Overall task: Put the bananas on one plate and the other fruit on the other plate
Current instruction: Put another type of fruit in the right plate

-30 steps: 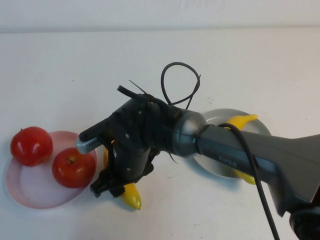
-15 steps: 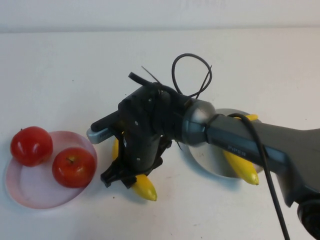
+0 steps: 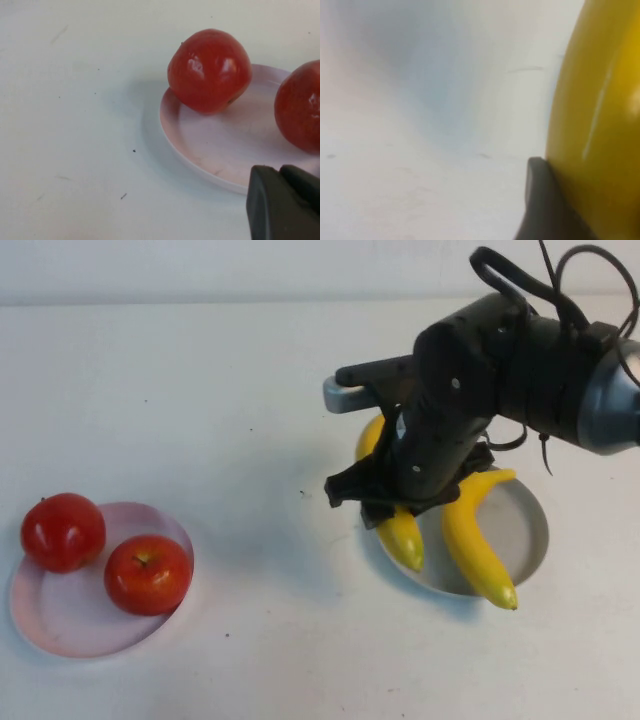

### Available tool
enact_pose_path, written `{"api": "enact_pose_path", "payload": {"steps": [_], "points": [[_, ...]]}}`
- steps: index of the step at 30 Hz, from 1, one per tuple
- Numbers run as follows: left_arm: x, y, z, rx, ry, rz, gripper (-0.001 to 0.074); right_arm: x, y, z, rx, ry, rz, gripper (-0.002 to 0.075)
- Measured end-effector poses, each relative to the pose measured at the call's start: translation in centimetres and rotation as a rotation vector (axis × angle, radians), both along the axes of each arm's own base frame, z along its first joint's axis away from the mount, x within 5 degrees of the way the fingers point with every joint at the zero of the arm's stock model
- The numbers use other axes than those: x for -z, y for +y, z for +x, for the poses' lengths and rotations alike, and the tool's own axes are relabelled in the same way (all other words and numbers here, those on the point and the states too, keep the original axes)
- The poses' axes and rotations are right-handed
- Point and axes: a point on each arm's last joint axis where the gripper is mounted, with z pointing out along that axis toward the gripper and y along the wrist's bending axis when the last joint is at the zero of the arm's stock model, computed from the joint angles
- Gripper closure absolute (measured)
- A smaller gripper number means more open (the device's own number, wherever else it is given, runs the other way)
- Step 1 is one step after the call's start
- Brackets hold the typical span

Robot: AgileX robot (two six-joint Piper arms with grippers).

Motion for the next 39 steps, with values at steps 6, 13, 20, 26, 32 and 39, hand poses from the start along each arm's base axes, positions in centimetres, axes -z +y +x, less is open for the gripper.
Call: {"api": "enact_pose_path", "payload": {"steps": [6,13,20,26,32,39], "points": [[0.0,0.0,0.0,0.0,0.0,0.0,0.0731,2.4,-2.0,0.6,0.109,0.076,0.002,0.0417],[0.0,0.0,0.0,0.0,0.0,0.0,0.0731,3.8,-2.3,1.3,0.14,0.106,-0.007,0.0417],[0.0,0.0,0.0,0.0,0.0,0.0,0.0731,4.5,-2.3,1.4,0.142,0.131,-0.023,0.0413],[0.0,0.0,0.0,0.0,0.0,0.0,0.0731,4.6,-2.3,1.3,0.142,0.138,-0.029,0.0358],[0.0,0.0,0.0,0.0,0.0,0.0,0.0731,4.3,-2.4,1.0,0.144,0.155,-0.032,0.0349],[0.0,0.0,0.0,0.0,0.0,0.0,0.0731,-0.9,-3.8,-1.3,0.107,0.133,0.006,0.0445]]}}
